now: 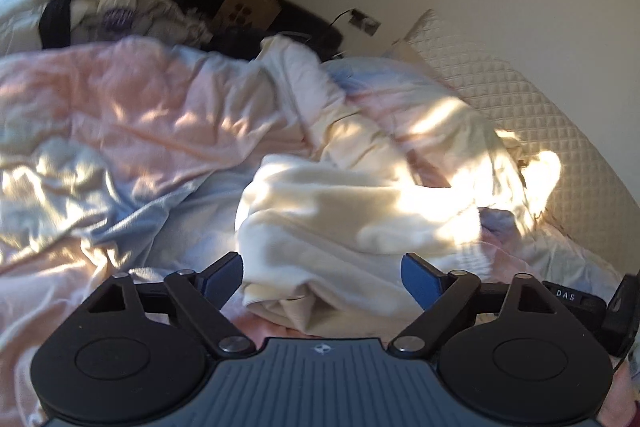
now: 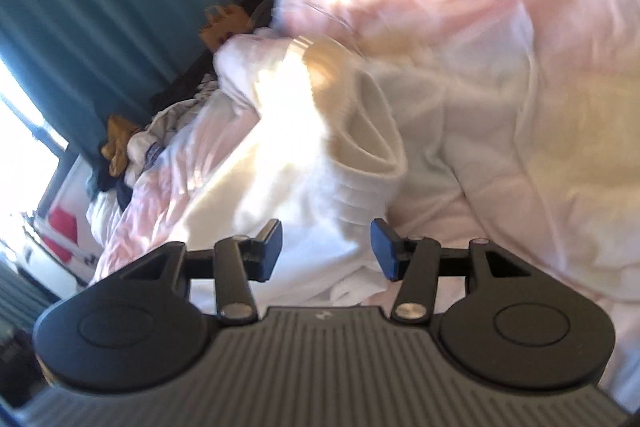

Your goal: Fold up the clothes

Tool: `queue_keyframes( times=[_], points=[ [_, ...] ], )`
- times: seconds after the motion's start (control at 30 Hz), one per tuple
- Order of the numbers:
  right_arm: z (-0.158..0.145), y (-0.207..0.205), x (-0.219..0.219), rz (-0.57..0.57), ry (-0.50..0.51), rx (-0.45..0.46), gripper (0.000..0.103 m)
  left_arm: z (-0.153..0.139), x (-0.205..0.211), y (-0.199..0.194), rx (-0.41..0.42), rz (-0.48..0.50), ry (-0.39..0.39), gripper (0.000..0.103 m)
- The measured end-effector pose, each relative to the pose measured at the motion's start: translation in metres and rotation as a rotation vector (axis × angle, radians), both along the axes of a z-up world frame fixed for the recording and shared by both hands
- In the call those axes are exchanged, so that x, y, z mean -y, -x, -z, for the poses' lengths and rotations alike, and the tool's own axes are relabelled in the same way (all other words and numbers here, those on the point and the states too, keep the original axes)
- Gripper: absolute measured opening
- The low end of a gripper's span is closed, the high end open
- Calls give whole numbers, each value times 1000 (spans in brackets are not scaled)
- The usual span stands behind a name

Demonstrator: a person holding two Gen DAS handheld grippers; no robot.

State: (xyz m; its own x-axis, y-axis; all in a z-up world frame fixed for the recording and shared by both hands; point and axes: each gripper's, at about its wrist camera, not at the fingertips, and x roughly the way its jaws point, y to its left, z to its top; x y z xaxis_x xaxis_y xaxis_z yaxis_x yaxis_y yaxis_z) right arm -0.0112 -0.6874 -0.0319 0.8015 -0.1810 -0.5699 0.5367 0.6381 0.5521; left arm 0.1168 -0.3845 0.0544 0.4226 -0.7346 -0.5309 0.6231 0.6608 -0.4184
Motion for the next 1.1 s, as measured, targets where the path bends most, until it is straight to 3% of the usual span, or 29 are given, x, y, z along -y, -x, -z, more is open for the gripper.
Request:
queue_keyframes(
  times=[0.17, 0.27, 0.43, 0.6, 0.77, 0.9, 1.1],
  points=[
    [-61, 11, -33, -49, 179, 25, 53, -54, -12, 55, 140, 7, -43, 93],
    [-91, 25, -66, -54, 283, 33, 53, -77, -23, 84, 206, 8, -62, 100],
    [-126, 52, -117, -93, 385, 56, 53, -99, -50, 122, 238, -36, -97, 101],
    [-132, 65, -150, -108, 441, 57, 57, -107, -72, 151, 312, -85, -154, 102],
    [-133, 75, -178, -110, 490, 57, 58, -105, -91, 173, 366, -92, -154, 102],
    [-128, 80, -200, -104, 519, 64, 71, -101, -103, 183, 387, -106, -140, 103],
    [-108, 78, -232, -129, 583, 28, 72, -85, -115, 186, 400, -114, -162, 103]
  ],
)
